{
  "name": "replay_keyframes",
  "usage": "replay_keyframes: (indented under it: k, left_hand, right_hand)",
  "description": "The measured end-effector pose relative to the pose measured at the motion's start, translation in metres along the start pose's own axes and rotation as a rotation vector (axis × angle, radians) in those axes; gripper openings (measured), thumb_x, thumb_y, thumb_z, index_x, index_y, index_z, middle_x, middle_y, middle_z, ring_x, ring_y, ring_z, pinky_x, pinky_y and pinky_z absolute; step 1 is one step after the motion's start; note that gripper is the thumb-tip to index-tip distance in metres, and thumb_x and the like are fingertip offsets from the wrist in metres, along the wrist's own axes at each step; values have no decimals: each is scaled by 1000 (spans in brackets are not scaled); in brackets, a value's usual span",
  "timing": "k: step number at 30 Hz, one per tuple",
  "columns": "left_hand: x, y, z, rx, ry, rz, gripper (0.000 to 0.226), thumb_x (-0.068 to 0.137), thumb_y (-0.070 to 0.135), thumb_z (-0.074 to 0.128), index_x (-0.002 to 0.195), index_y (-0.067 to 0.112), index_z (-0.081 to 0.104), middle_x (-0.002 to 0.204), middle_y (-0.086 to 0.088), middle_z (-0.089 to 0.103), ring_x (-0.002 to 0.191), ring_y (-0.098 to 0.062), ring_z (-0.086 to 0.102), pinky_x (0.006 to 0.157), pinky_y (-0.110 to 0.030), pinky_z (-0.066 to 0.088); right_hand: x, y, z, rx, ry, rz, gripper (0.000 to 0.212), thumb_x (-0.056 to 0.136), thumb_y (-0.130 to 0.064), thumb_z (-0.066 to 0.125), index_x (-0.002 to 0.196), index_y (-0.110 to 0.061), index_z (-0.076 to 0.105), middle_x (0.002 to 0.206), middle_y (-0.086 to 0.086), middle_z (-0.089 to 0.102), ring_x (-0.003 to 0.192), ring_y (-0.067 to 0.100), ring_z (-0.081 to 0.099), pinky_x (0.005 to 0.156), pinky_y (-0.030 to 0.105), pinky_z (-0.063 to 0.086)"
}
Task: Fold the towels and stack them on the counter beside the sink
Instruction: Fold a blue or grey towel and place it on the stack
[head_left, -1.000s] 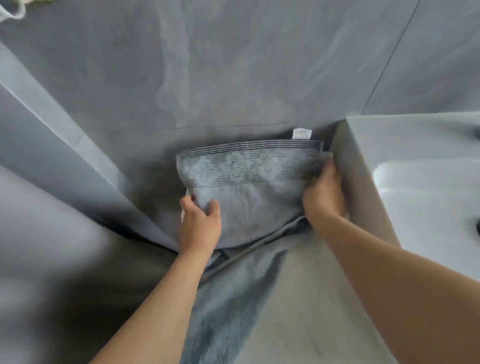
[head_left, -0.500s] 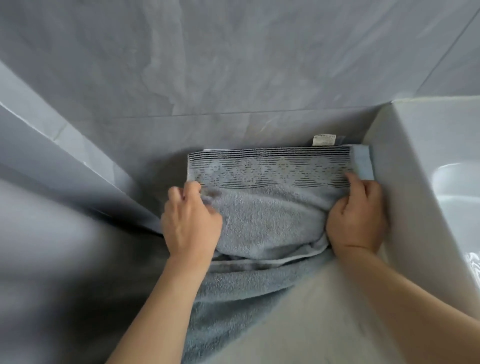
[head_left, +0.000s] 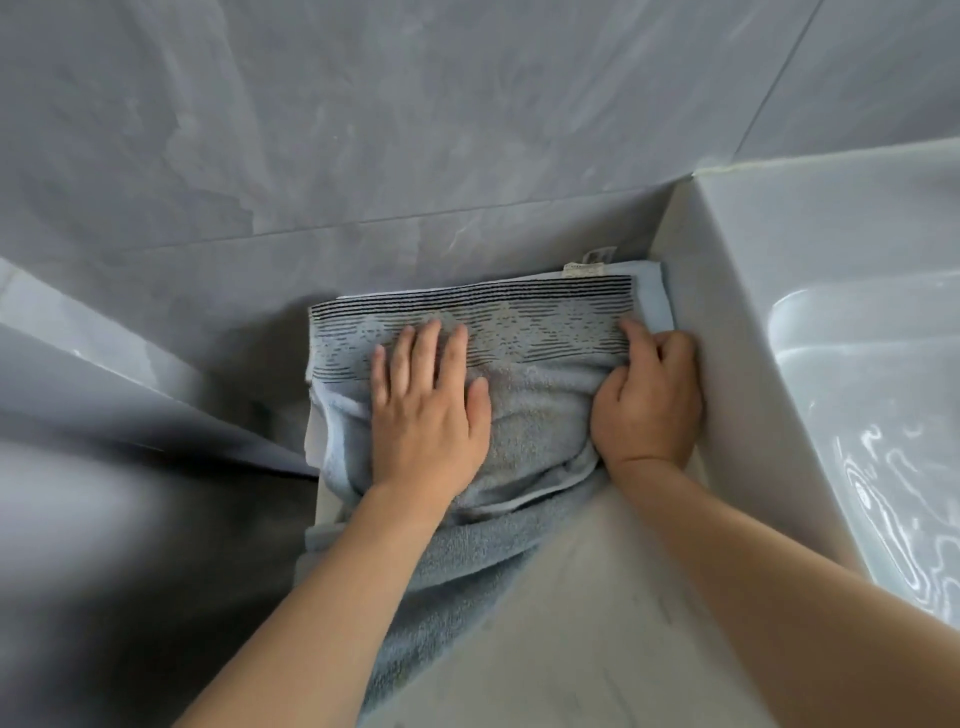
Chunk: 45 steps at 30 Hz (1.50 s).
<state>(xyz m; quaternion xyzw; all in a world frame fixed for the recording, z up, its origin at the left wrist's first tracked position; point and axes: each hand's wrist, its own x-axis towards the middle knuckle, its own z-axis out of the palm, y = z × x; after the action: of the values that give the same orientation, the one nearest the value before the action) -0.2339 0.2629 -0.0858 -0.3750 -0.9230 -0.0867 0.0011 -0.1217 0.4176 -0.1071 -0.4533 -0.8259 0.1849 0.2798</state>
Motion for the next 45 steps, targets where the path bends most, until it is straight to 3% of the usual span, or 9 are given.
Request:
replay_keyframes:
  k: [3,13,22,25,29,32,39,42,45]
  left_hand:
    - [-65,13,-3,-75,150,73,54,93,38,45,142,15,47,141,-11,45,125,-35,41,111,-51,29]
    - [-171,-4,24,27,203,208,29,94,32,49,121,25,59,104,-4,50,85,-28,46,82,-43,35]
    - [-166,-2,26,20,219,170,29,89,31,52,118,28,59,107,-1,52,89,-30,48,82,-44,35]
    - [-166,-2,21,2,208,135,29,88,31,53,116,27,60,105,1,52,89,-28,49,82,-41,35]
    - [-168,1,13,-82,200,87,32,84,32,54,111,17,60,104,-3,59,93,-29,52,82,-41,40]
    - [-171,1,10,-197,200,96,34,77,30,51,102,9,58,101,-7,61,92,-32,53,84,-44,43]
    - [-171,3,-2,-375,242,12,17,80,8,52,94,5,62,94,-10,64,86,-36,57,81,-48,46]
    - [-166,-6,-17,-431,313,-123,35,70,2,50,101,6,64,103,-10,65,96,-36,56,88,-47,45]
    - [-152,-36,-31,-258,71,-297,52,74,10,56,126,15,58,130,-6,57,128,-33,43,114,-51,25]
  right_hand:
    - [1,-1,-2,-23,-10,0,49,82,-9,50,129,-13,60,108,18,52,96,36,53,79,40,46]
    - [-1,-3,-2,-38,6,-12,52,82,-12,43,131,-12,59,113,21,53,102,38,52,83,42,42]
    - [-9,-8,-15,96,26,-29,46,84,-7,48,129,-6,58,123,21,50,112,36,50,97,37,38]
    - [-45,-16,-32,147,145,-184,44,86,-4,47,130,0,55,134,27,43,122,39,46,106,44,36]
    - [-117,-12,-49,178,-125,-530,43,86,1,47,127,-6,59,130,16,52,119,34,48,104,41,35]
    - [-153,4,-55,46,-364,-446,34,97,-13,49,130,-13,57,128,5,55,120,27,49,103,36,33]
    - [-157,1,-45,-97,-310,-383,22,97,-20,47,116,-15,57,123,4,54,115,27,47,103,40,35]
    - [-158,2,-43,-102,-279,-391,16,93,-16,50,108,-13,54,118,6,54,111,29,47,102,39,36]
    - [-156,2,-42,-91,-256,-395,14,90,-14,53,103,-13,52,113,7,54,107,28,47,100,38,36]
